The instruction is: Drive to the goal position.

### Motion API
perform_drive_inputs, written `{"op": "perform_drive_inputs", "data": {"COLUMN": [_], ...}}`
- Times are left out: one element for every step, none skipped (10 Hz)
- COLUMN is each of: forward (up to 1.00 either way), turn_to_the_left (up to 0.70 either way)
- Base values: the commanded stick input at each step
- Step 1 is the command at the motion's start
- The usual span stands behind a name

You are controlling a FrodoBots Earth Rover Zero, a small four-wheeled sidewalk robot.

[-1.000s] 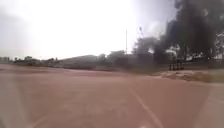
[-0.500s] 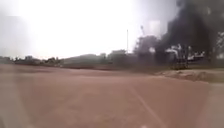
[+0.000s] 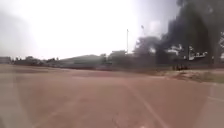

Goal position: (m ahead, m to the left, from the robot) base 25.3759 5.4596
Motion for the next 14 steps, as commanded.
{"op": "perform_drive_inputs", "data": {"forward": [0.7,0.7,0.7,0.7,0.7,0.7,0.7,0.7,0.7,0.7,0.7,0.7,0.7,0.7], "turn_to_the_left": [0.0,0.0,0.0,0.0,0.0,0.0,0.0,0.0,0.0,0.0,0.0,0.0,0.0,0.0]}}
